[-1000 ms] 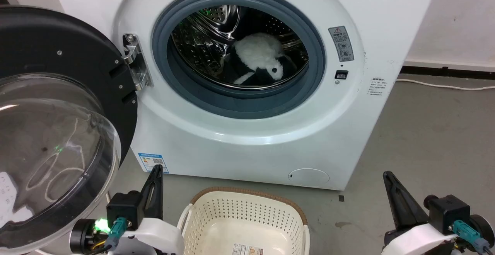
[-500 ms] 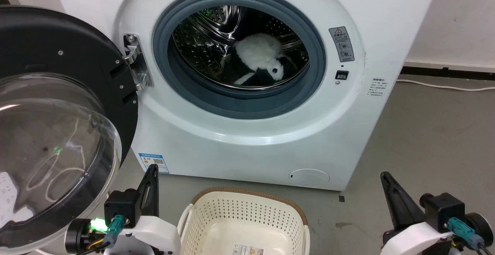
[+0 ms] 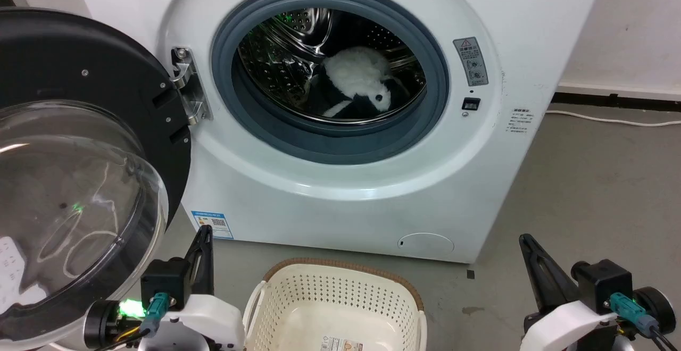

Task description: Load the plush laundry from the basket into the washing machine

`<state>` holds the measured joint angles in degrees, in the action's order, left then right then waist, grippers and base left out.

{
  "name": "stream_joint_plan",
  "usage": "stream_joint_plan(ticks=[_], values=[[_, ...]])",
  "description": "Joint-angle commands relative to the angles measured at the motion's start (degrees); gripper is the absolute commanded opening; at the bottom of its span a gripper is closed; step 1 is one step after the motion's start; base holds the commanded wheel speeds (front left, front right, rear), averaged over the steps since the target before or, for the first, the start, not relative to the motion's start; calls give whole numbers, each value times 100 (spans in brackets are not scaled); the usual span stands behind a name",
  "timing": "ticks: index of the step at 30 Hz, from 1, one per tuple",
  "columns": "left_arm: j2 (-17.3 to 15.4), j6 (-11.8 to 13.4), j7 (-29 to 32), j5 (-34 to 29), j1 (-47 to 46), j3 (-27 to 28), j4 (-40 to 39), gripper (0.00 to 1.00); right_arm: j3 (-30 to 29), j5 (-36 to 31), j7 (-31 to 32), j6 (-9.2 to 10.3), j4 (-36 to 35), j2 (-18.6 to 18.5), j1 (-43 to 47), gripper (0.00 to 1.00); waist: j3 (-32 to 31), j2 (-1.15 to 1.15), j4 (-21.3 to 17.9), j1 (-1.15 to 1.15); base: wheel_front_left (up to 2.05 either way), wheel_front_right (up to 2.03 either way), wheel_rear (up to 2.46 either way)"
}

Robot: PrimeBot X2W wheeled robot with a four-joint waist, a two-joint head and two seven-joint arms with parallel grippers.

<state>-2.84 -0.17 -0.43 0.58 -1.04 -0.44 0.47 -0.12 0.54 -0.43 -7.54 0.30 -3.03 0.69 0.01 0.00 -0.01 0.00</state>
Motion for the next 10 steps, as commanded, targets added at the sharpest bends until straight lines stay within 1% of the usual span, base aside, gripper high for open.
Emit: stream_joint_plan(ticks=[1,10], values=[[-4,16,37,-53,103,41,-44,0,10,-50,37,5,-30,15,-67,0,-1,0,1,0,0,0,0],[-4,17,43,-58,104,44,-47,0,12,-54,43,5,-30,15,-69,0,-1,0,1,0,0,0,0]])
